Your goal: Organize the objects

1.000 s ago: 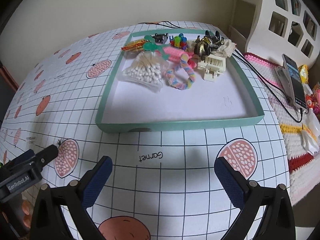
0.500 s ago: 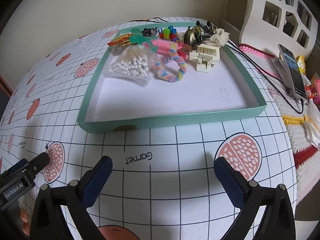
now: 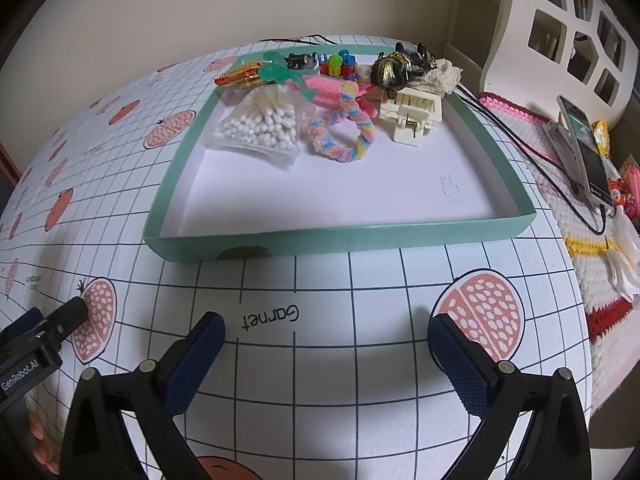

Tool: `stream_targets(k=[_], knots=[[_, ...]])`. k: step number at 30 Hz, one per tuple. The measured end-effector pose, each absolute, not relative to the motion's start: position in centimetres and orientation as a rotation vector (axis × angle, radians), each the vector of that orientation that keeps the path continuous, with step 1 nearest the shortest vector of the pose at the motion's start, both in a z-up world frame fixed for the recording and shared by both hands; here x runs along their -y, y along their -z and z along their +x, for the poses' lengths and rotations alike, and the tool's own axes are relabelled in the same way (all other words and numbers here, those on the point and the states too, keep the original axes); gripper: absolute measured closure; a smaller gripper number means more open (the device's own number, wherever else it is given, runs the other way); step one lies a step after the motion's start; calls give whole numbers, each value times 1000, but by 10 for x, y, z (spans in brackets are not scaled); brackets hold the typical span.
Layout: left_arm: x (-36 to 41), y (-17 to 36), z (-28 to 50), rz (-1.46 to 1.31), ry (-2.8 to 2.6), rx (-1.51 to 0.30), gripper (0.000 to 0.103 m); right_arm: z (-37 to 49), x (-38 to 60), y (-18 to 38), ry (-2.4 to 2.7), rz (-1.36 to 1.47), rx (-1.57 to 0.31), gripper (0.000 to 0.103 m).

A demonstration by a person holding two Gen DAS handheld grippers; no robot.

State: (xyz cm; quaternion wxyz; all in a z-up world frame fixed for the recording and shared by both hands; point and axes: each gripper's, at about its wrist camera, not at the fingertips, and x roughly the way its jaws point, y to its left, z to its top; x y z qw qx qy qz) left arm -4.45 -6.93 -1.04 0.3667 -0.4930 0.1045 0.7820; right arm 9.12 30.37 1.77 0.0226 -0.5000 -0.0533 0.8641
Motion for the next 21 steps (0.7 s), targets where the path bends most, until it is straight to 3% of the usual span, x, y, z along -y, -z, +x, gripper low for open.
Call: stream_targets(k=[21], knots=[[70,12,-42,-1236,-2055,-292,3,94,-303,-17,-2683,-1511,188,0]])
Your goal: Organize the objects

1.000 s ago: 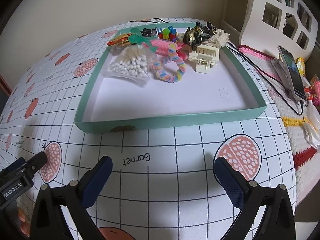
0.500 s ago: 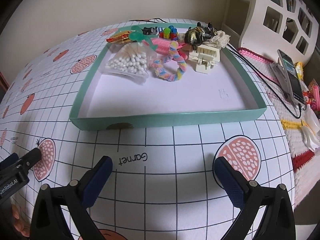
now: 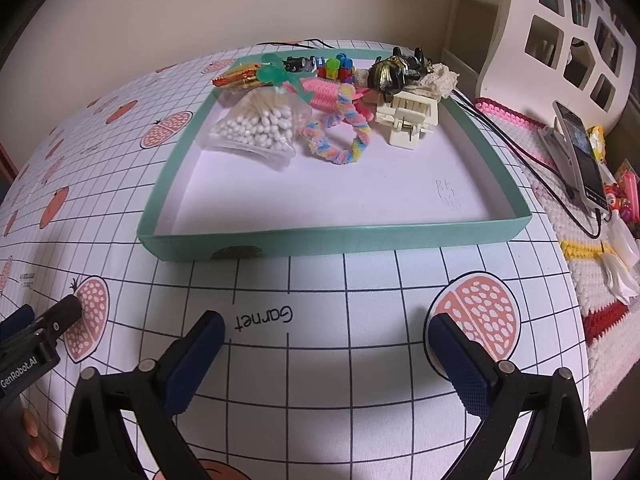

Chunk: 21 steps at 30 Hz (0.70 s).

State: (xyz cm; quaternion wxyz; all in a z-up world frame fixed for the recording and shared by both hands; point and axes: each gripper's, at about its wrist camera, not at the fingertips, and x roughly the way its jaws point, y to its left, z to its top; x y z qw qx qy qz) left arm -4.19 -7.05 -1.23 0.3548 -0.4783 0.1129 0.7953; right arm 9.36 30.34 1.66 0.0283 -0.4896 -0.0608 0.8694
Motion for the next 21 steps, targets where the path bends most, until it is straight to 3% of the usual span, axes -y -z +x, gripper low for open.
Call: stream_targets(k=[21], knots=[[71,13,-40,-1207,-2083,-280,1,97,-303,-16,-2702,-1464,186,0]])
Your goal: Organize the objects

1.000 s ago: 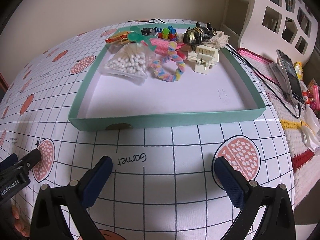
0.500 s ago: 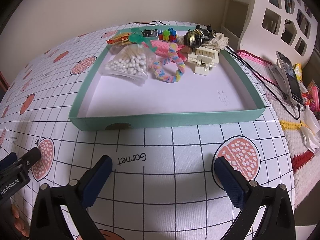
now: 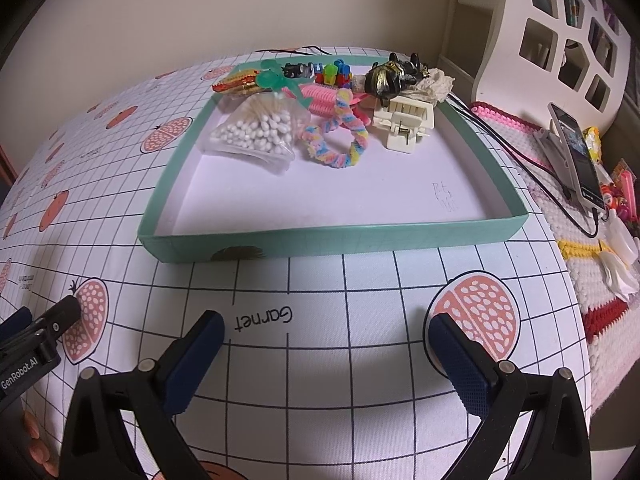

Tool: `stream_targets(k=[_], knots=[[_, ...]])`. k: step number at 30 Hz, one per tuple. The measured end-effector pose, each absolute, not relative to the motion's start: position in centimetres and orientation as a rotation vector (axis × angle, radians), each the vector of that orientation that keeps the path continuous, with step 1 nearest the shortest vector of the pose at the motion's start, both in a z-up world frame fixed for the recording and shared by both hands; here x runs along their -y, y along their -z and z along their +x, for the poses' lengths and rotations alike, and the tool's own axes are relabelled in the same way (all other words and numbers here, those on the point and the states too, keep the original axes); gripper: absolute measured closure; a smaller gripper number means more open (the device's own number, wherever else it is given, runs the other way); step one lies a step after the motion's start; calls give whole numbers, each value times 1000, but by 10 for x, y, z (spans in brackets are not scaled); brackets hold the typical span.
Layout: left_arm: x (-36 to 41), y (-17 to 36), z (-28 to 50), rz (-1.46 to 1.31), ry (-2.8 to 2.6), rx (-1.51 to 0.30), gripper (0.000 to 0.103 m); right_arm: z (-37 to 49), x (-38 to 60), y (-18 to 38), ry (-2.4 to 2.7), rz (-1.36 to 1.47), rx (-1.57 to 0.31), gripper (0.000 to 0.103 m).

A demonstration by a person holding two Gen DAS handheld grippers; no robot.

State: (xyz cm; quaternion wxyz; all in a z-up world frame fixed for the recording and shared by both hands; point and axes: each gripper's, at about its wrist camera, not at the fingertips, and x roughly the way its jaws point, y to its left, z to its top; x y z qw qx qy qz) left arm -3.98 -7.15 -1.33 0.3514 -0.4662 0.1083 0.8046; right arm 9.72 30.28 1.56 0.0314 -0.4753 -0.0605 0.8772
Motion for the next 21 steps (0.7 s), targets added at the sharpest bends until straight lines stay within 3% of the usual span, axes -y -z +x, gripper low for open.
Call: stream_targets(k=[21], knots=[[73,12,-39,-1214,-2086,-279,0,97,-304,-16,-2704,-1465,189,0]])
